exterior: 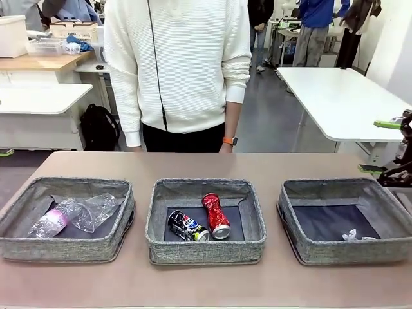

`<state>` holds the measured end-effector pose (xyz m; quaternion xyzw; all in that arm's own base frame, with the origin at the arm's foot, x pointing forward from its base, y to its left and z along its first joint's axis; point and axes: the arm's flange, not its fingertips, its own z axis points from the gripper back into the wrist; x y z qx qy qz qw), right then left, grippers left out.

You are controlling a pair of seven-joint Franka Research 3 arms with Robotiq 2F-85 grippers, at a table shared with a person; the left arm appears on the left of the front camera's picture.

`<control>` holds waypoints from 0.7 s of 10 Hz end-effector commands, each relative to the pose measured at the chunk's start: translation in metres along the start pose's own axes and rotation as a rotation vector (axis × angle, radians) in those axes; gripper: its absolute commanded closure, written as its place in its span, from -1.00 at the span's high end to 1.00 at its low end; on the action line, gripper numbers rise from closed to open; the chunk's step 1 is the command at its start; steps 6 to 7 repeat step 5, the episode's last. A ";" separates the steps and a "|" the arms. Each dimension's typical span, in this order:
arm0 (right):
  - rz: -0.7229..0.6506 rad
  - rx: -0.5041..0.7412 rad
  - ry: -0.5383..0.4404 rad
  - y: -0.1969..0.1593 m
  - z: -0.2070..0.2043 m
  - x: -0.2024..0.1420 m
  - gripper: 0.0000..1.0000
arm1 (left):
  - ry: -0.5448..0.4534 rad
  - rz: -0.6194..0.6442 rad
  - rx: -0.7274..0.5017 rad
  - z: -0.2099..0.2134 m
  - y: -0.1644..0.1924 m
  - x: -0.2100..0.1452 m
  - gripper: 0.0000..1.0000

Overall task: Sort the waste into the appropriate baskets.
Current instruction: Place the picked waste into the Fabric basket indicated by the person.

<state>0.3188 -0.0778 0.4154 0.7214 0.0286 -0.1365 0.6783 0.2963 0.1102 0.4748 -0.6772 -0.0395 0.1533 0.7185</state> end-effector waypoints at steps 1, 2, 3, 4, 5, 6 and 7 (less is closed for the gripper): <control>-0.017 0.008 -0.008 0.005 -0.001 0.000 1.00 | 0.010 -0.012 -0.003 0.002 0.000 -0.002 1.00; -0.017 0.008 -0.008 0.005 -0.001 0.000 1.00 | 0.010 -0.012 -0.003 0.002 0.000 -0.002 1.00; -0.017 0.008 -0.008 0.005 -0.001 0.000 1.00 | 0.010 -0.012 -0.003 0.002 0.000 -0.002 1.00; -0.017 0.008 -0.008 0.005 -0.001 0.000 1.00 | 0.010 -0.012 -0.003 0.002 0.000 -0.002 1.00; -0.017 0.008 -0.008 0.005 -0.001 0.000 1.00 | 0.010 -0.012 -0.003 0.002 0.000 -0.002 1.00; -0.017 0.008 -0.008 0.005 -0.001 0.000 1.00 | 0.010 -0.012 -0.003 0.002 0.000 -0.002 1.00; -0.017 0.008 -0.008 0.005 -0.001 0.000 1.00 | 0.010 -0.012 -0.003 0.002 0.000 -0.002 1.00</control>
